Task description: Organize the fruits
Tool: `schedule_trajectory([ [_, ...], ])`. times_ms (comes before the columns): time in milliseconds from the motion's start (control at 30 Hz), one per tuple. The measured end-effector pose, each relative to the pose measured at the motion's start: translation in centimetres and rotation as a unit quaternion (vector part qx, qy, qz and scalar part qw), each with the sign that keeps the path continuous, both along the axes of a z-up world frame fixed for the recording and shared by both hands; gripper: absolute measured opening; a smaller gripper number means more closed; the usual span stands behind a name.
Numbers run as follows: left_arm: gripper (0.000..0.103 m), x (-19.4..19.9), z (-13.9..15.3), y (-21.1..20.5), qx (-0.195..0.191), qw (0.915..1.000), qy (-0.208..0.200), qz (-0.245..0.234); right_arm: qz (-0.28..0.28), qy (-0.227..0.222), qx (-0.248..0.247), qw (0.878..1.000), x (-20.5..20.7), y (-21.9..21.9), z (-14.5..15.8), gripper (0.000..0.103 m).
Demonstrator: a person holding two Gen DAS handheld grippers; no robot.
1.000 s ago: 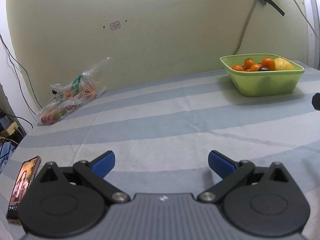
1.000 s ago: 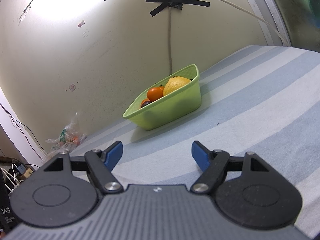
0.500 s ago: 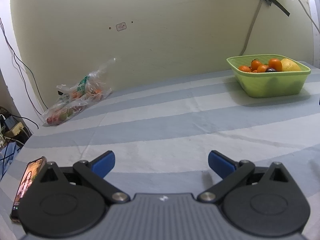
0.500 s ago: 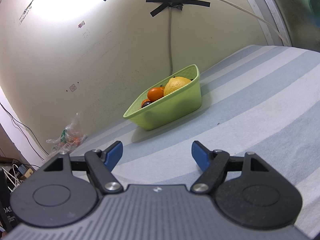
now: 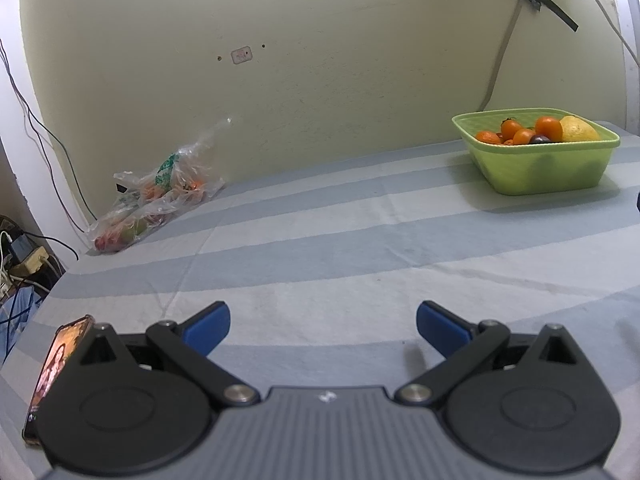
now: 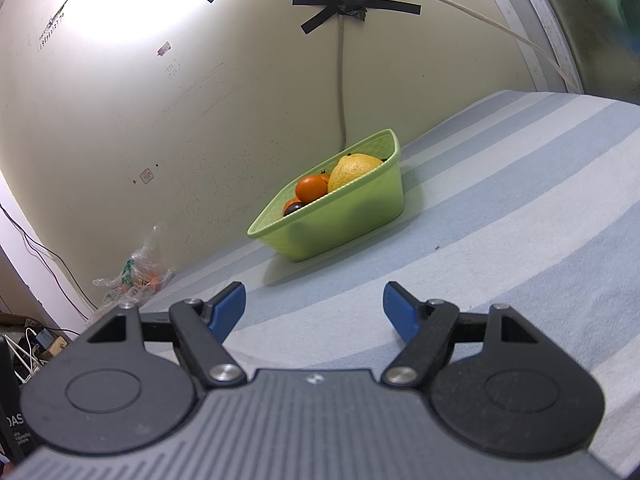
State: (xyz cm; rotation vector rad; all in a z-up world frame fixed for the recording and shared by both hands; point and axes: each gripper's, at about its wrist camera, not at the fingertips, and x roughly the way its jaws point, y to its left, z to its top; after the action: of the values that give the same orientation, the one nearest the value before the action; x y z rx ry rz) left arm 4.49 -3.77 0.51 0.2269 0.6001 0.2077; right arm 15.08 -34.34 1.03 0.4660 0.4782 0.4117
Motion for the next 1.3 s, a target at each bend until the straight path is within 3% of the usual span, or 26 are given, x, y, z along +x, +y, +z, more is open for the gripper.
schedule_trajectory([
  [967, 0.103, -0.07, 0.41, -0.23, -0.003, 0.9999, 0.002, -0.012, 0.0, 0.0, 0.001, 1.0, -0.06, 0.01, 0.09, 0.078],
  [1300, 0.103, -0.08, 0.42, -0.3, -0.032, 0.9985, 0.01, -0.042, 0.001, 0.0, 0.001, 1.0, -0.1, 0.18, 0.14, 0.078],
])
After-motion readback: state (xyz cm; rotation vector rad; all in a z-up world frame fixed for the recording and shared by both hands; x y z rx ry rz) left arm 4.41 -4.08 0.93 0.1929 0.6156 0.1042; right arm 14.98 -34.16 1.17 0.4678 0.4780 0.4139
